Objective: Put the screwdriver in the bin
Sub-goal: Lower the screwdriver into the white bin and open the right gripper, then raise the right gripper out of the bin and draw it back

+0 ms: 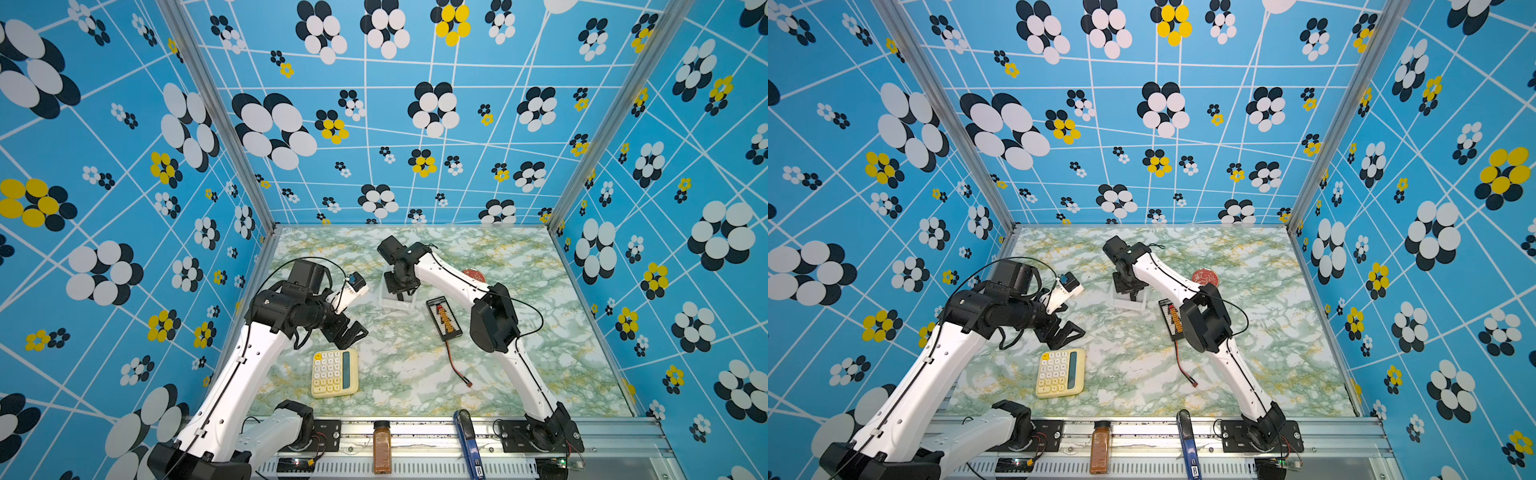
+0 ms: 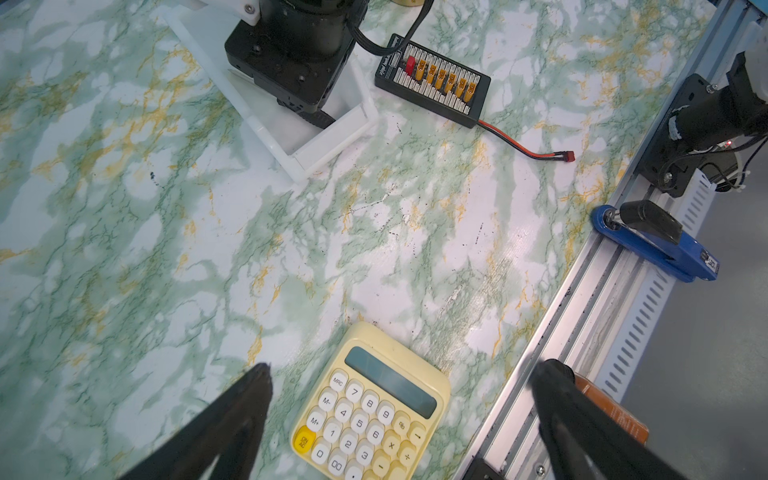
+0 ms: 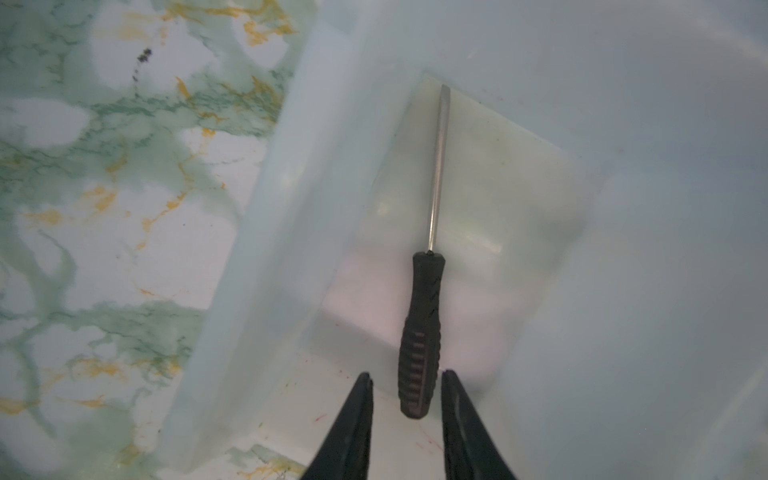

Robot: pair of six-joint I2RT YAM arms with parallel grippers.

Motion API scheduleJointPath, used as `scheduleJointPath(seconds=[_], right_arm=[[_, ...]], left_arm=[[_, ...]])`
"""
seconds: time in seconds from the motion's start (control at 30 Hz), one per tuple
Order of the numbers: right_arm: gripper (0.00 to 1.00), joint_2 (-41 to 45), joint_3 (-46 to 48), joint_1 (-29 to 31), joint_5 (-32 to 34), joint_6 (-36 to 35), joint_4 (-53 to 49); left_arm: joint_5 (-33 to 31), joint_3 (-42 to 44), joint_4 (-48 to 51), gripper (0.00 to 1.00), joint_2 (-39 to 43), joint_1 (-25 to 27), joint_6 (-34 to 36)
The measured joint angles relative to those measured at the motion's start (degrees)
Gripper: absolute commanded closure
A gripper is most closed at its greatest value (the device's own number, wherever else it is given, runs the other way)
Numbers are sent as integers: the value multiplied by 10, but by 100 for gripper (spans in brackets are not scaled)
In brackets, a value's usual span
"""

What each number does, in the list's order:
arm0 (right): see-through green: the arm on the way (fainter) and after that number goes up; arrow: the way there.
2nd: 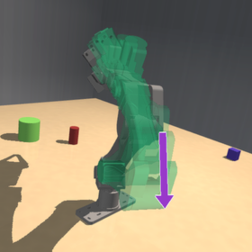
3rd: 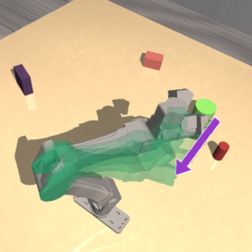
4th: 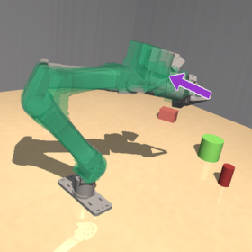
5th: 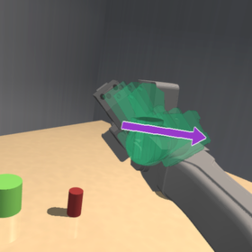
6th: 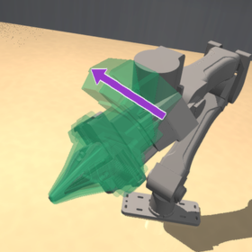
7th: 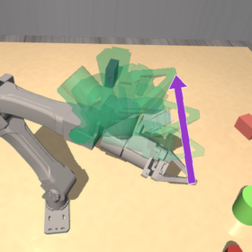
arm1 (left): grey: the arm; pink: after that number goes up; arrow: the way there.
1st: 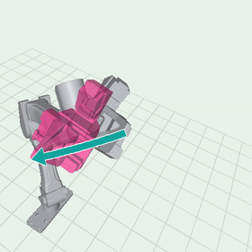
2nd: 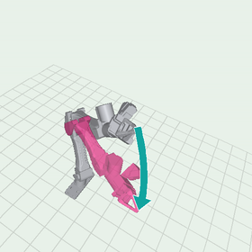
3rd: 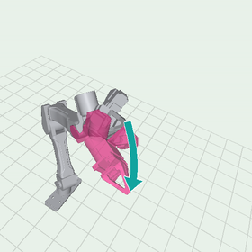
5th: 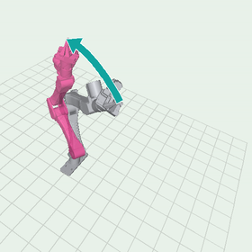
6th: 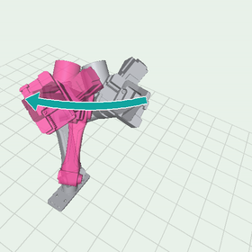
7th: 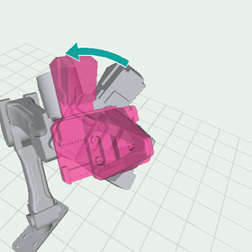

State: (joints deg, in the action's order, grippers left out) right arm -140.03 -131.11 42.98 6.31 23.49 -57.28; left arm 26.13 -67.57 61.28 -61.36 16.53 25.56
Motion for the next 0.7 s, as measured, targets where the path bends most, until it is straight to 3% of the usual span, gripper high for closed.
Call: scheduleJointPath(seconds=[0.47, 0.7], right_arm=[[63, 0, -20, -1, 7, -4, -16], [59, 19, -8, -1, 6, -1, -8]], left_arm=[[-1, 3, -6, 1, 2, 1, 2], [-33, 22, -12, 1, 9, 17, 13]])
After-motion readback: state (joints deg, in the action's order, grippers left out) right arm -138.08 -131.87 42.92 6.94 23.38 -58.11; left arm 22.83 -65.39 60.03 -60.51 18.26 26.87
